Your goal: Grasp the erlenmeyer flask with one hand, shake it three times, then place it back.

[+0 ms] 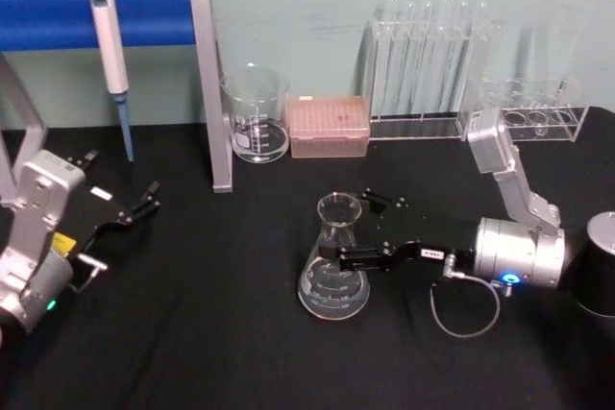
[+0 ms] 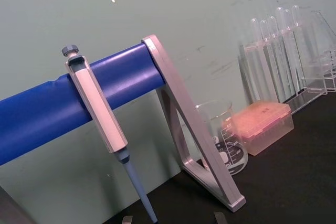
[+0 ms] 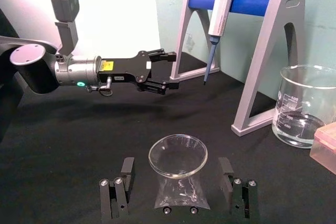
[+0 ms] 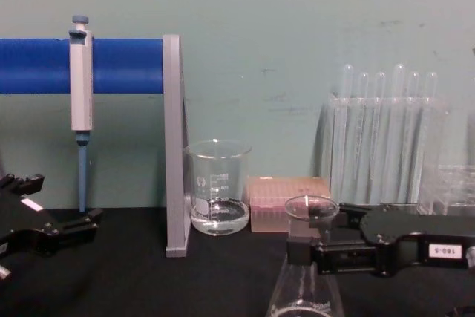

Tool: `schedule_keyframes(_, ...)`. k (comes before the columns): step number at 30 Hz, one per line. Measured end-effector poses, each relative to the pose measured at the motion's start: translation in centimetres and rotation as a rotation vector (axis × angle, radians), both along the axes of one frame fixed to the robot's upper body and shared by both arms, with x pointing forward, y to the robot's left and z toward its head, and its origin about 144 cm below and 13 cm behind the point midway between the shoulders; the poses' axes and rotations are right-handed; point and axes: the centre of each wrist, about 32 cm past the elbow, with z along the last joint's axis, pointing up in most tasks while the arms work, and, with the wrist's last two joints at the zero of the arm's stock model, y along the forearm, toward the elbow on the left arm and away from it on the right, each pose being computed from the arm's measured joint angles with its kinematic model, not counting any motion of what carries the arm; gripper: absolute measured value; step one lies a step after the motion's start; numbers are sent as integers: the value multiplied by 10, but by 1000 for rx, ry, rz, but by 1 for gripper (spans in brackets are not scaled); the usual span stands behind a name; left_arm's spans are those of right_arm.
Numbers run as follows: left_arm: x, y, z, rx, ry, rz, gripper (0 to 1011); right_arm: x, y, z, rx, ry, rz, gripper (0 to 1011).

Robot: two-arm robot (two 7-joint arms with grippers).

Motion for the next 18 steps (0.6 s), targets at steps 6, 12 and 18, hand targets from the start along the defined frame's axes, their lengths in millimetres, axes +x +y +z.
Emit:
schedule_keyframes(6, 0, 0, 0, 0, 0, 0, 1001, 1, 1, -1, -2, 2, 1, 1000)
schedule_keyframes(12, 0, 0, 0, 0, 0, 0, 1001, 1, 2, -1, -5, 4, 0, 1000)
schedule_keyframes(18, 0, 0, 0, 0, 0, 0, 1001, -1, 3, -1, -8, 7, -5, 1000)
